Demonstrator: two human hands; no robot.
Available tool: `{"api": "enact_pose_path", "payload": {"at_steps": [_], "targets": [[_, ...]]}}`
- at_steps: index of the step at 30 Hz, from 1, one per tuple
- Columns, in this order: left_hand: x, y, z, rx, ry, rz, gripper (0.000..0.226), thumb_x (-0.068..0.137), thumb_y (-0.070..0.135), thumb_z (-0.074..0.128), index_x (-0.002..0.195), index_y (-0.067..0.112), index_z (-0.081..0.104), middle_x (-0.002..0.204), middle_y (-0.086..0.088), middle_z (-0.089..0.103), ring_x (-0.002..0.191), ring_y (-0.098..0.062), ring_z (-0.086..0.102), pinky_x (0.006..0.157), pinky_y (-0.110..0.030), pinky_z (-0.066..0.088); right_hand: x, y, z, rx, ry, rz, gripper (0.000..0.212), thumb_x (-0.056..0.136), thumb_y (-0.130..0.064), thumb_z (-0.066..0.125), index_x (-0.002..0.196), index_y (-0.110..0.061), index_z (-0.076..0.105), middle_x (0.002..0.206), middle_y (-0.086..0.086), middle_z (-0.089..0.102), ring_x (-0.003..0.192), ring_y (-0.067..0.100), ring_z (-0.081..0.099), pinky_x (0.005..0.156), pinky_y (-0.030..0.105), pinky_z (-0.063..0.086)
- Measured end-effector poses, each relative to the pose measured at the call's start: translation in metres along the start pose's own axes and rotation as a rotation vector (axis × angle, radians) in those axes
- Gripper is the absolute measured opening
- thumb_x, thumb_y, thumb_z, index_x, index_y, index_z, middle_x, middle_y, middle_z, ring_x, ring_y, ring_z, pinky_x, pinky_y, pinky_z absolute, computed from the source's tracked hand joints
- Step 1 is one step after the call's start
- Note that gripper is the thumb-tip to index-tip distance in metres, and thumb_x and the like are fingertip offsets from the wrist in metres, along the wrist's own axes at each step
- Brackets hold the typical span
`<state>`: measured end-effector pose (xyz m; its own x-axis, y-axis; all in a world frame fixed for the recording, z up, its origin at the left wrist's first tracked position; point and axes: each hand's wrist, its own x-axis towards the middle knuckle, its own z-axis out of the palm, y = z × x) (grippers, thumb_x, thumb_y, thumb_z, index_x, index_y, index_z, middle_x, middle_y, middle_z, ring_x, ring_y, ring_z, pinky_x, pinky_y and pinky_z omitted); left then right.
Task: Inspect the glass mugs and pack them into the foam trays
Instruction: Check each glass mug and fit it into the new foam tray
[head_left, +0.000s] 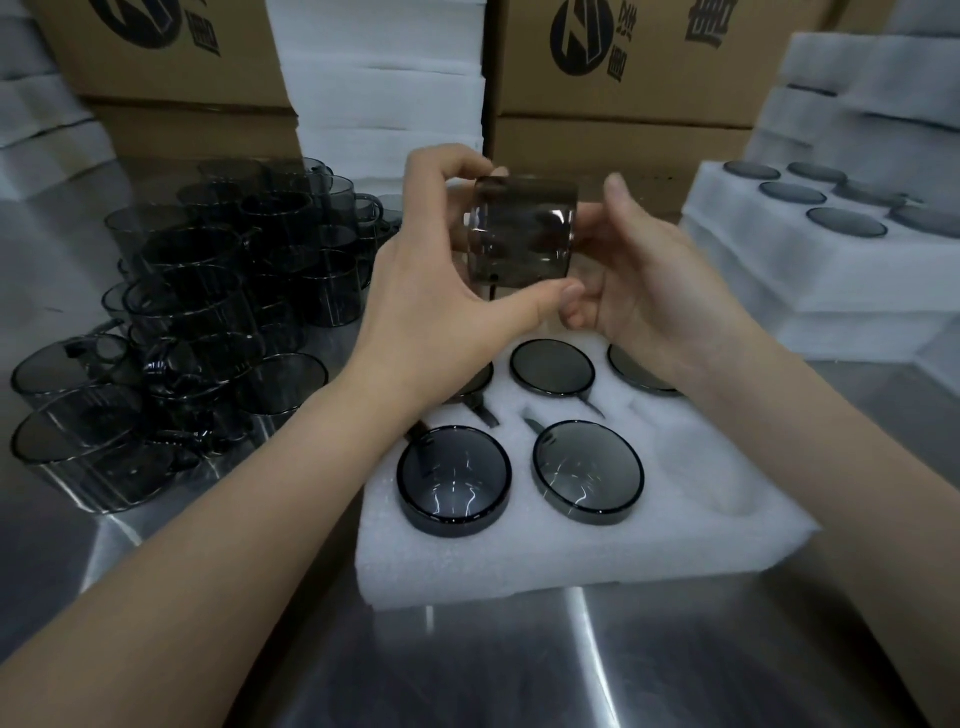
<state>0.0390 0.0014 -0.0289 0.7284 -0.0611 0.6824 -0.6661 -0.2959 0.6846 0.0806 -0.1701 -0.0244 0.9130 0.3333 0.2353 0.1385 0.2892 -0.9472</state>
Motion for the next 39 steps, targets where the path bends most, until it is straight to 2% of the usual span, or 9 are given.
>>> {"api": "enact_pose_path", "payload": {"at_steps": [4, 9, 12, 15, 18, 24, 32, 35, 39], "targets": [[0.001, 0.005, -0.002, 0.137, -0.116, 0.039, 0.072, 0.067, 0.033, 0.085, 0.128, 0.025, 0.047, 0.12, 0.007, 0.053, 0.103, 0.0, 0.055, 0.088, -0.017, 0.046, 0.003, -0.002, -0.006, 0.022, 0.189, -0.019, 0.045, 0.103, -0.038, 0.039, 0.087, -0.017, 0.075, 0.084, 0.003, 0.069, 0.07, 0.019, 0.059, 0.066, 0.033, 0.048], [0.004, 0.024, 0.0, 0.202, -0.438, 0.051, 0.077, 0.064, 0.029, 0.088, 0.132, 0.032, 0.052, 0.118, 0.011, 0.052, 0.102, 0.01, 0.046, 0.087, -0.004, 0.033, 0.004, -0.008, -0.008, 0.177, 0.382, -0.032, 0.033, 0.104, -0.028, 0.038, 0.091, -0.013, 0.065, 0.066, 0.0, 0.062, 0.057, 0.013, 0.054, 0.058, 0.023, 0.048], [0.003, 0.041, 0.006, 0.169, -0.612, 0.098, 0.075, 0.068, 0.014, 0.084, 0.135, 0.023, 0.051, 0.129, 0.005, 0.049, 0.12, 0.0, 0.045, 0.1, -0.011, 0.035, 0.003, -0.01, -0.009, 0.23, 0.411, -0.045, 0.033, 0.105, -0.025, 0.037, 0.091, -0.011, 0.063, 0.06, 0.0, 0.06, 0.055, 0.011, 0.057, 0.056, 0.021, 0.048], [-0.002, 0.055, 0.016, 0.11, -0.756, 0.115, 0.068, 0.067, 0.002, 0.08, 0.127, 0.022, 0.055, 0.126, 0.001, 0.045, 0.117, -0.007, 0.046, 0.098, -0.019, 0.04, 0.003, -0.013, -0.013, 0.25, 0.456, -0.039, 0.032, 0.105, -0.022, 0.037, 0.089, -0.009, 0.062, 0.057, 0.0, 0.06, 0.051, 0.008, 0.059, 0.051, 0.017, 0.048], [-0.004, 0.061, 0.027, 0.112, -0.885, 0.072, 0.073, 0.067, 0.001, 0.081, 0.13, 0.029, 0.055, 0.124, 0.001, 0.045, 0.115, -0.01, 0.045, 0.097, -0.024, 0.039, 0.004, -0.012, -0.016, 0.244, 0.462, -0.016, 0.031, 0.104, -0.024, 0.038, 0.091, -0.012, 0.063, 0.062, 0.0, 0.061, 0.05, 0.012, 0.054, 0.05, 0.022, 0.044], [0.003, 0.06, 0.034, 0.076, -0.985, 0.07, 0.078, 0.07, 0.0, 0.079, 0.137, 0.028, 0.051, 0.124, 0.001, 0.053, 0.118, -0.006, 0.047, 0.103, -0.024, 0.036, 0.005, -0.008, -0.017, 0.265, 0.467, 0.012, 0.029, 0.102, -0.027, 0.04, 0.09, -0.015, 0.064, 0.06, -0.004, 0.062, 0.046, 0.01, 0.049, 0.048, 0.018, 0.04], [0.0, 0.062, 0.038, -0.062, -1.075, 0.008, 0.062, 0.07, -0.013, 0.06, 0.126, 0.014, 0.055, 0.109, 0.015, 0.05, 0.113, 0.0, 0.048, 0.101, -0.021, 0.04, 0.008, -0.005, -0.023, 0.272, 0.454, 0.014, 0.029, 0.101, -0.027, 0.042, 0.09, -0.015, 0.066, 0.061, -0.004, 0.063, 0.046, 0.01, 0.052, 0.046, 0.018, 0.043], [0.001, 0.062, 0.042, -0.076, -1.071, -0.004, 0.047, 0.078, -0.006, 0.066, 0.119, 0.012, 0.055, 0.103, 0.021, 0.048, 0.106, 0.001, 0.048, 0.096, -0.016, 0.041, 0.008, -0.004, -0.024, 0.275, 0.45, 0.015, 0.028, 0.1, -0.027, 0.043, 0.089, -0.014, 0.066, 0.061, -0.004, 0.063, 0.046, 0.01, 0.052, 0.046, 0.018, 0.043], [0.0, 0.064, 0.046, -0.025, -1.068, 0.036, 0.028, 0.091, 0.011, 0.064, 0.117, 0.011, 0.053, 0.111, 0.007, 0.053, 0.11, -0.007, 0.048, 0.101, -0.024, 0.039, 0.009, -0.004, -0.025, 0.267, 0.448, 0.027, 0.029, 0.1, -0.027, 0.042, 0.088, -0.014, 0.066, 0.061, -0.003, 0.062, 0.046, 0.01, 0.052, 0.046, 0.018, 0.042]]}}
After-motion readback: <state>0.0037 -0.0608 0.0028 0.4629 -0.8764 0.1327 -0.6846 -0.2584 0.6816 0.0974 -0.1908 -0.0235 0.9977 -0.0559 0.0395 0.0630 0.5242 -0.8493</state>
